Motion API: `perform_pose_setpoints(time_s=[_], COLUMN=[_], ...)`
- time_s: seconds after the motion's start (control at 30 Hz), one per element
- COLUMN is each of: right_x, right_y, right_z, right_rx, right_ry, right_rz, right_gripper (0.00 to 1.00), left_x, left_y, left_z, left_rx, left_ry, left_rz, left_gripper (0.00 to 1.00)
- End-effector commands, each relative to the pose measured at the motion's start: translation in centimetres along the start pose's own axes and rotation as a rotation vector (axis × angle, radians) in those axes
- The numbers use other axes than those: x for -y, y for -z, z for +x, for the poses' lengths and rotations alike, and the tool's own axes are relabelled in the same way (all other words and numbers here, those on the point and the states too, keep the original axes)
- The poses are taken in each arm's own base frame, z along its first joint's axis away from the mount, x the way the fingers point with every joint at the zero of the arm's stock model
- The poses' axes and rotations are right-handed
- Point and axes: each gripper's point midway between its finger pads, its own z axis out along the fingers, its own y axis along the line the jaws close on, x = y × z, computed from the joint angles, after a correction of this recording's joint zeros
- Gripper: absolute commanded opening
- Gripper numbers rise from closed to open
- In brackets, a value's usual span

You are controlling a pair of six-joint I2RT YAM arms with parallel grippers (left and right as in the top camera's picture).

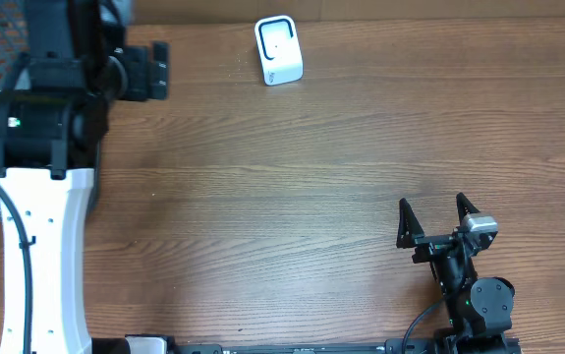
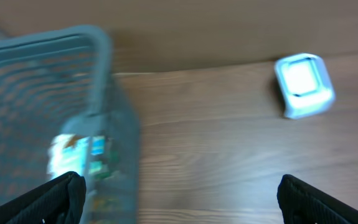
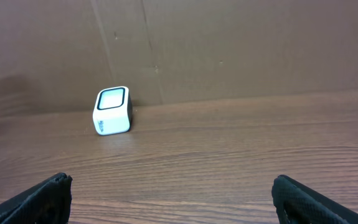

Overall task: Scan the item barcode
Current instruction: 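Reach the left gripper into the grey basket toward the yellow bottle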

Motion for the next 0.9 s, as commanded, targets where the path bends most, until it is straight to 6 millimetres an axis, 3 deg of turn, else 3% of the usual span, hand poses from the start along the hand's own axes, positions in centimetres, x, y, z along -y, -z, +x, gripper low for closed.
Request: perform_pose_setpoints(time_s=[0.0,0.23,0.3,0.43,0.67,0.87], right_x=[-0.1,-0.1,-0.1,-0.1,-0.1,-0.1], right_y=[0.0,0.0,0.0,0.0,0.0,0.0], right_z=[0.2,0.2,0.2,0.2,0.2,0.2], right_rx=[0.003,0.003,0.003,0.003,0.003,0.003], right_ry=[0.004,0.004,0.004,0.004,0.004,0.004], right_rz=[-0.003,-0.003,-0.002,-0.003,-0.003,-0.003], right_gripper=[1.00,1.00,1.00,1.00,1.00,1.00], left_x=[-6.3,-14.7,-17.1,-18.2,-19.3,-18.6], left_y=[0.2,0.2,0.0,-1.4,-6.1,-9.8], left_z=[0.2,3.2,5.2,7.8,12.2,15.6], left_rx=[-0.003,-0.064,-0.116,-0.190,-0.362,-0.502], left_ry=[0.084,0.261,0.319,0.385,0.447,0.436], left_rz=[-0.187,-0.309,-0.318,-0.264,-0.219,-0.152], left_gripper=[1.00,0.99,0.99,1.00,1.00,0.99])
